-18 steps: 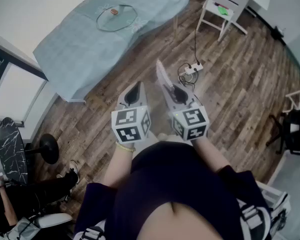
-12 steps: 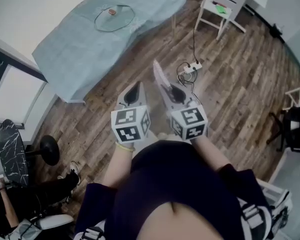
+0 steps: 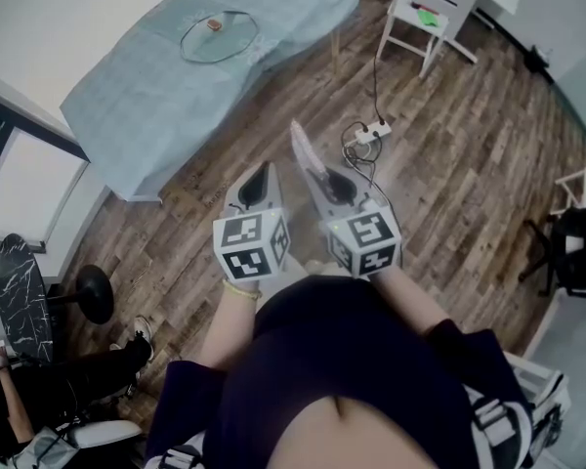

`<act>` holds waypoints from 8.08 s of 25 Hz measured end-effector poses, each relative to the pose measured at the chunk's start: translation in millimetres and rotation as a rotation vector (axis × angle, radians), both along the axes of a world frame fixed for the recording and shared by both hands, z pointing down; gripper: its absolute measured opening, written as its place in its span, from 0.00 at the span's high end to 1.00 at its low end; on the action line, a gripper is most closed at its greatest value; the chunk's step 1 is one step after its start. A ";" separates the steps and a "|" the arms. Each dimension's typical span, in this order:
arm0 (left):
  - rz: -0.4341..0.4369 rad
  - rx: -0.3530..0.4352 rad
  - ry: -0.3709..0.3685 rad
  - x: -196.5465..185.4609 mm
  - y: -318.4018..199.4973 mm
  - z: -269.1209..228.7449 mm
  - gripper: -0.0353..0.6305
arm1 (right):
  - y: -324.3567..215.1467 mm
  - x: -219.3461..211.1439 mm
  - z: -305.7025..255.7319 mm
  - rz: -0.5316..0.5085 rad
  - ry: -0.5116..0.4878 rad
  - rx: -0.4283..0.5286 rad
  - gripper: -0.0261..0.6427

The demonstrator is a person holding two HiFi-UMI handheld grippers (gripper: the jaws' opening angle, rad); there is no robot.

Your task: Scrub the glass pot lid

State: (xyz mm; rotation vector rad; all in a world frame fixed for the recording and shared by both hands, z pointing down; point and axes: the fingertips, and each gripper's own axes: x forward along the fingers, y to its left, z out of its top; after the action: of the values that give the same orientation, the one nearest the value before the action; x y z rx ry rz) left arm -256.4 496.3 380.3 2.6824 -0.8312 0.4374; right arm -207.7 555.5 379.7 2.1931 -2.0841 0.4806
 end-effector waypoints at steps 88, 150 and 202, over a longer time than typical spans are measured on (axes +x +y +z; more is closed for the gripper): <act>-0.110 -0.111 -0.032 181.2 -454.2 48.7 0.94 | -450.8 240.3 8.6 0.053 -0.067 0.010 0.84; -0.791 -0.331 -0.012 164.9 -638.0 124.9 0.94 | -747.9 264.4 122.5 -0.698 0.226 -0.279 0.84; -0.815 -0.359 0.024 164.6 -597.4 126.1 0.94 | -703.5 240.6 210.0 -0.968 0.507 -0.482 0.84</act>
State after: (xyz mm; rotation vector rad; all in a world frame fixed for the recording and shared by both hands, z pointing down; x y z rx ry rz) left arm -91.8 -101.1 506.4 1.8145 -1.5483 0.3038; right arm 32.9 -148.0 589.7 0.7748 -2.1057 0.2376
